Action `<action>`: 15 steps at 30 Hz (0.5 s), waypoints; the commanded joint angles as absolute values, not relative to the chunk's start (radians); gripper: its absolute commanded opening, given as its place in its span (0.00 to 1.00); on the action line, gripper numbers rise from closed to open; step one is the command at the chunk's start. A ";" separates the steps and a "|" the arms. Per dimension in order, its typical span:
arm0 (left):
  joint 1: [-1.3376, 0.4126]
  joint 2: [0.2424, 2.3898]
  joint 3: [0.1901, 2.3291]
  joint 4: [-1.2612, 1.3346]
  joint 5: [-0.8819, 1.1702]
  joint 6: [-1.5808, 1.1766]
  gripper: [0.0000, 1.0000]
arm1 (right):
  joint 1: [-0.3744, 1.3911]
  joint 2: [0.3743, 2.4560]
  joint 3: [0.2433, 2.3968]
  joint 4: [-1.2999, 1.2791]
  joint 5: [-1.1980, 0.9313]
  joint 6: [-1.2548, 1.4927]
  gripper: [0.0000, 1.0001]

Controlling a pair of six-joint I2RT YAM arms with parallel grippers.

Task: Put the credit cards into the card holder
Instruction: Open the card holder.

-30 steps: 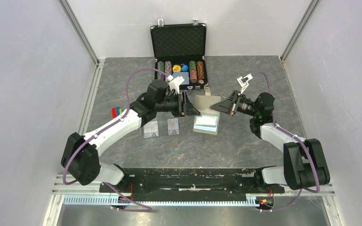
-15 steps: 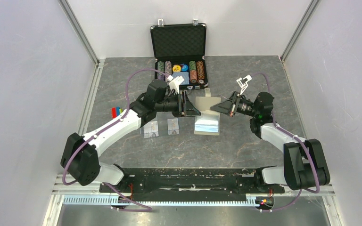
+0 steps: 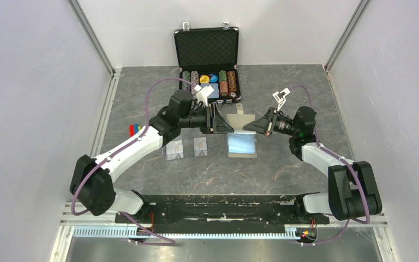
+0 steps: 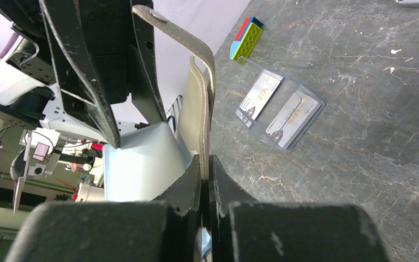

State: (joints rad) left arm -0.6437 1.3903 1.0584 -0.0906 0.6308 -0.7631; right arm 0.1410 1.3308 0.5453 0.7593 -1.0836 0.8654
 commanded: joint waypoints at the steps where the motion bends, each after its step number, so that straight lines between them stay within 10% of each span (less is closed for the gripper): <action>1: -0.650 1.375 1.117 0.044 0.671 -0.814 0.48 | 0.146 1.313 0.552 0.759 -1.129 0.845 0.00; 15: -0.658 1.443 1.129 0.038 0.691 -0.806 0.52 | 0.145 1.358 0.484 1.205 -1.133 1.206 0.00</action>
